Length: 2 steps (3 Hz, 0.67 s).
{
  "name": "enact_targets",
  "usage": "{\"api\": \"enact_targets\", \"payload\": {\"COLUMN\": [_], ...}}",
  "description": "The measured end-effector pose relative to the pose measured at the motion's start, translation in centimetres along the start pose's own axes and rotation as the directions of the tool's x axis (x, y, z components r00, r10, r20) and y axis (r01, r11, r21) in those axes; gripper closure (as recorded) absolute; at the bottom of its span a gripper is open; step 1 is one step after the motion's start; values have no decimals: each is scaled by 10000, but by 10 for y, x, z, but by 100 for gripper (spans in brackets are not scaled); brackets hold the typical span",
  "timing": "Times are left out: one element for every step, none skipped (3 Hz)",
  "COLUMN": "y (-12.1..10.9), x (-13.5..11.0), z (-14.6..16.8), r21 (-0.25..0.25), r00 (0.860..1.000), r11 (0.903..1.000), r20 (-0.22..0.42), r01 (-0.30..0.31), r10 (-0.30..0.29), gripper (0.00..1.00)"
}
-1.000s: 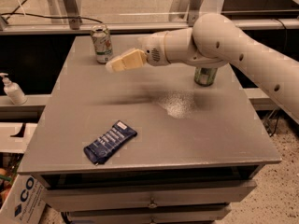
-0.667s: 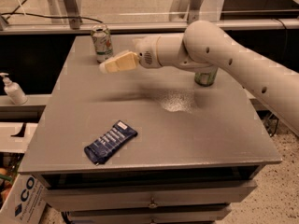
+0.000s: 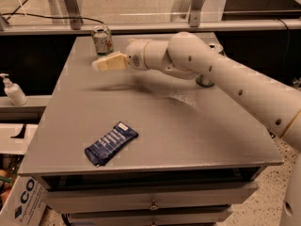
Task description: Knock 7up can over
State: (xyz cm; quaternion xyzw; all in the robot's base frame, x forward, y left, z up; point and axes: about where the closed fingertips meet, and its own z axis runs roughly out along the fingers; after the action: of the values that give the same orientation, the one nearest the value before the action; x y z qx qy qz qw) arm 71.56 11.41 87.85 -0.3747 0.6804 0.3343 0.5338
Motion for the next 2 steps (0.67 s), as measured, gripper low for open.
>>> {"api": "enact_targets", "payload": {"y": [-18, -34], "x": [-1, -7], "z": [23, 43], "r21": [481, 752], "r00": [9993, 9979], "r11": [9987, 9966], "r20": [339, 577], "r01": [-162, -341], "r10": [146, 298], "gripper": [0, 0]}}
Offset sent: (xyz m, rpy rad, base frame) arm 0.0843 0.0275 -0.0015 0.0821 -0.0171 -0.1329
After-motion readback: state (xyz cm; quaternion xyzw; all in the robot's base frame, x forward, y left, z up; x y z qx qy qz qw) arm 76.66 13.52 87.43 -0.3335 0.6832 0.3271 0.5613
